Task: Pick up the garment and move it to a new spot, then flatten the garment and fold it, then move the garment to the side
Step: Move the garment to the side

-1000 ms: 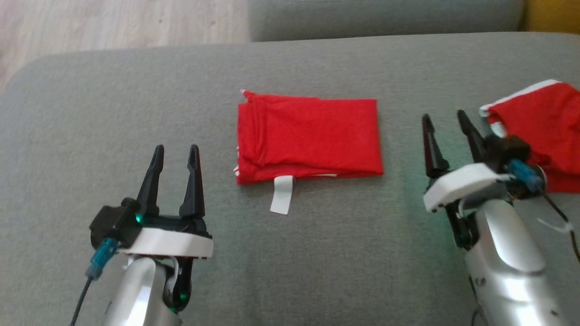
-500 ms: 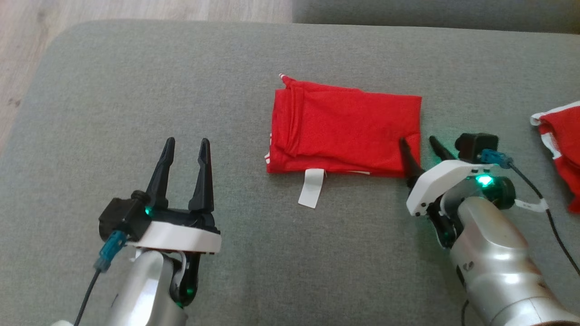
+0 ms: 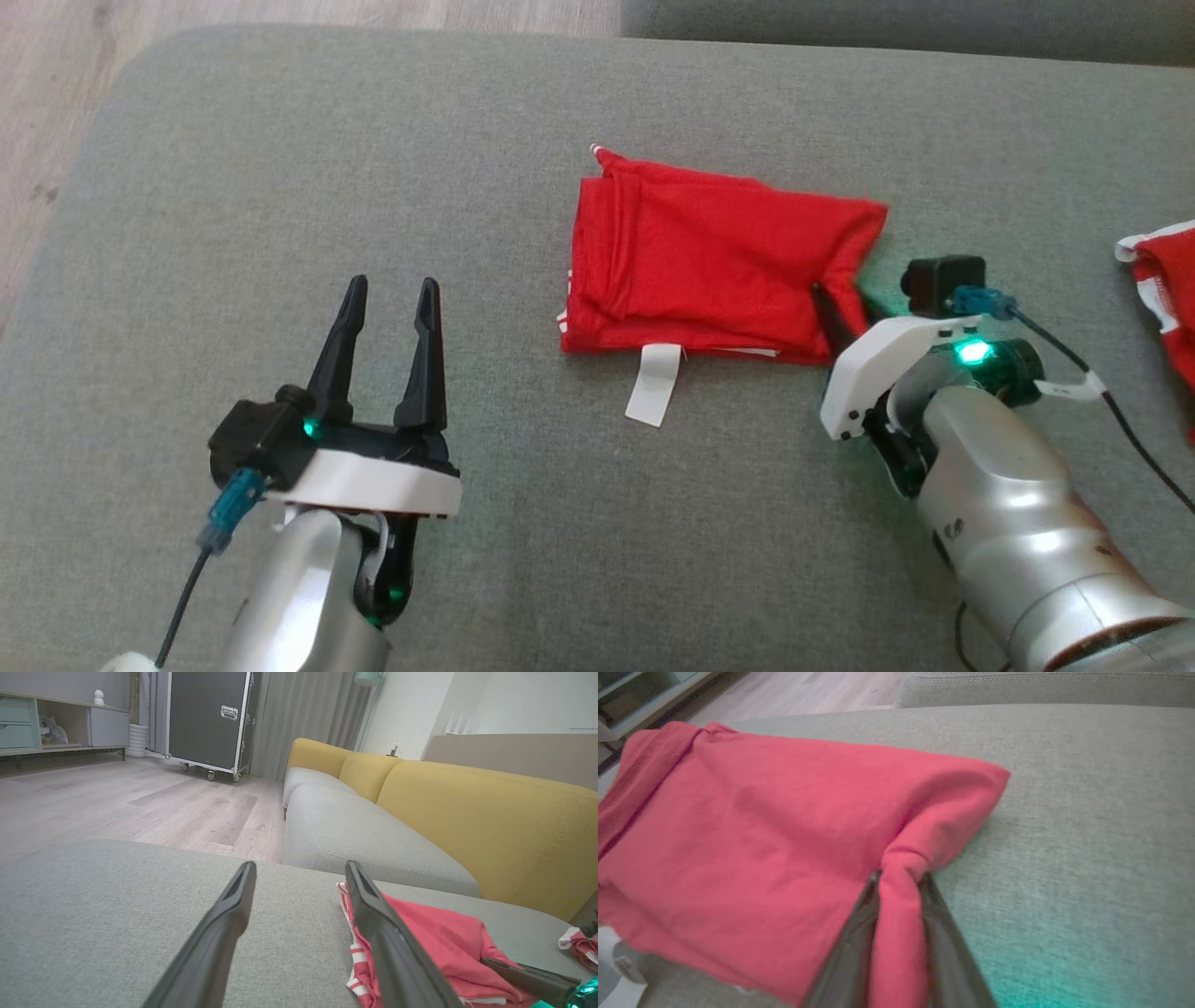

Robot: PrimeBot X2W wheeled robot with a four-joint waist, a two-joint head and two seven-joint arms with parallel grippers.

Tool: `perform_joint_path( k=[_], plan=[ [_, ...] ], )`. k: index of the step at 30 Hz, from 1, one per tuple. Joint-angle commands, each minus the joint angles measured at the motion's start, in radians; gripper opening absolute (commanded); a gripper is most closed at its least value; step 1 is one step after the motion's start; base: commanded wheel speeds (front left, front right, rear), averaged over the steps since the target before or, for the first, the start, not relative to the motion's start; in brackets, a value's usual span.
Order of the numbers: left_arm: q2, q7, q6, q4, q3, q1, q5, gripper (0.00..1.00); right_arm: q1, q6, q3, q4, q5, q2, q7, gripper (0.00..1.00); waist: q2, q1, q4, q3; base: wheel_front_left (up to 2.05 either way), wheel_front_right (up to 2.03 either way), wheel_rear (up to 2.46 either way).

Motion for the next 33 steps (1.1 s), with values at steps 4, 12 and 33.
perform_joint_path(
  k=[4, 12, 33],
  plan=[
    [0.009, -0.005, 0.002, -0.021, 0.046, -0.027, 0.002, 1.00, -0.034, -0.001, 0.040, 0.014, -0.019, 0.021, -0.057, 0.00, 0.0000, -0.0001, -0.021, -0.020, 0.00, 0.00, 0.00],
    [0.009, -0.005, 0.002, -0.025, 0.055, -0.003, 0.002, 1.00, -0.062, -0.001, 0.038, 0.046, -0.081, 0.021, -0.122, 0.00, 0.0000, -0.0001, -0.099, -0.073, 0.00, 0.00, 0.00],
    [0.009, -0.005, 0.002, -0.058, 0.062, -0.006, 0.005, 1.00, -0.155, -0.001, 0.208, -0.051, -0.142, -0.277, -0.066, 0.00, 0.0000, -0.0001, -0.288, -0.053, 0.00, 0.00, 0.00]
  ],
)
